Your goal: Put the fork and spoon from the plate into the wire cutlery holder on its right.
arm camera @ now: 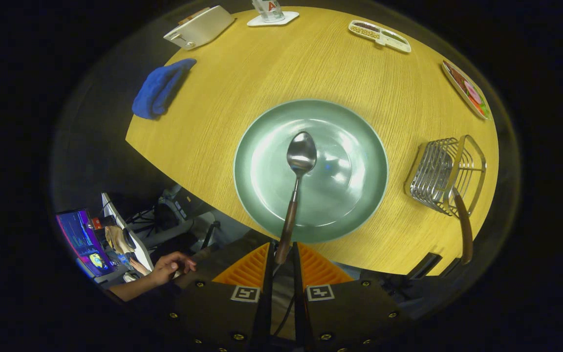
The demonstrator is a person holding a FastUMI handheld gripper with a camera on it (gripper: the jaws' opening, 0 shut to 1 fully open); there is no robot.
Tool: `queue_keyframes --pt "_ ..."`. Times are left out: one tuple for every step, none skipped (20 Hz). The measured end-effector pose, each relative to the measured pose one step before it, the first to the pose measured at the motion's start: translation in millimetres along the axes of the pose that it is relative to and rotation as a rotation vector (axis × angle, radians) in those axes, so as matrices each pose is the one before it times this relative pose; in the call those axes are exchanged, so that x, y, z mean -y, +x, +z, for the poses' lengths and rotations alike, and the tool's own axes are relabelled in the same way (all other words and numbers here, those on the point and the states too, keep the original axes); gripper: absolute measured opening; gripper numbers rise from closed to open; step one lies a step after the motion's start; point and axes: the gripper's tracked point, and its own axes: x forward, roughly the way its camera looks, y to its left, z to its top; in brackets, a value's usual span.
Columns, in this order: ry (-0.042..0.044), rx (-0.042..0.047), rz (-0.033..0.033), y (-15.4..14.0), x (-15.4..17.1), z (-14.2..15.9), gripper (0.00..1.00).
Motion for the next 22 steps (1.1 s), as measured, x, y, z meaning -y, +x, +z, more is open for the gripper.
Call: queue_keyframes --pt "0.00992 -0.00045 0.00466 4.68 -0.8 0.95 0.2" --pt "0.00866 0.00001 0.0023 5.43 0.59 1.93 0.2" --pt "0.00735 -0.00337 -0.00848 5.57 2.08 0.95 0.2" --pt "-0.00151 -0.0021 -0.01049 4.4 3.05 2.47 0.2" --pt "0.00019 -0.00372 -0.00746 4.5 0.98 0.78 0.2" --pt "0.0057 -0.00502 0.00696 3.86 -0.96 1.07 0.2" --pt "0.00694 -0.00645 0.00479 3.79 -0.6 -0.33 0.21" --pt "-0.00008 -0.00422 0.00393 4.1 -0.73 1.02 0.21" --pt "-0.00477 -0.0057 -0.00102 2.73 0.27 -0.57 0.21" --pt "-0.00538 -0.00039 -0.00542 2.28 1.17 1.42 0.2" --pt "-0.00335 -0.00003 -0.00715 3.68 1.23 0.34 0.2" --pt "-0.00595 -0.00221 -0.0012 -0.08 0.23 1.18 0.2" --pt "0.00115 0.01078 -0.00961 3.09 1.66 1.88 0.18" --pt "-0.01379 -0.00113 -0.00674 -0.9 2.96 -0.78 0.15" --pt "-0.00563 0.00184 -0.0005 0.99 -0.19 1.21 0.15" --pt "0.00308 0.03019 -0.00621 -7.31 2.43 8.52 0.15" --pt "-0.00907 -0.01101 0.00963 22.33 -0.59 -3.64 0.05" --pt "-0.00905 -0.00375 -0.01809 -8.63 5.18 0.33 0.05" --pt "-0.0128 0.00922 0.00288 -2.19 -1.63 0.32 0.05" --pt "-0.01457 -0.00848 -0.00887 -2.11 0.93 -0.84 0.05" --pt "-0.00348 0.00336 0.00691 -3.85 -2.26 1.69 0.05" --pt "-0.00343 -0.00607 0.01162 -5.54 -0.8 0.35 0.05"
